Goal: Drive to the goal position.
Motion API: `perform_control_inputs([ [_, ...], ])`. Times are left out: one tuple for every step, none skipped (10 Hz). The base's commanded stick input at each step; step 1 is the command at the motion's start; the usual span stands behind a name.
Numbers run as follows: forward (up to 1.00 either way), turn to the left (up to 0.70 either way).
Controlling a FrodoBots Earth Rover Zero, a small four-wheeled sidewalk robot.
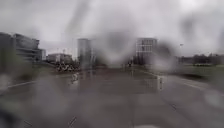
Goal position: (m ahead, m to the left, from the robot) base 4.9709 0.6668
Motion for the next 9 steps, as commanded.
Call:
perform_control_inputs([
  [0.07, 0.00],
  [0.07, 0.00],
  [0.07, 0.00],
  [0.07, 0.00],
  [0.07, 0.00],
  [0.07, 0.00],
  [0.07, 0.00],
  [0.07, 0.00],
  [0.07, 0.00],
])
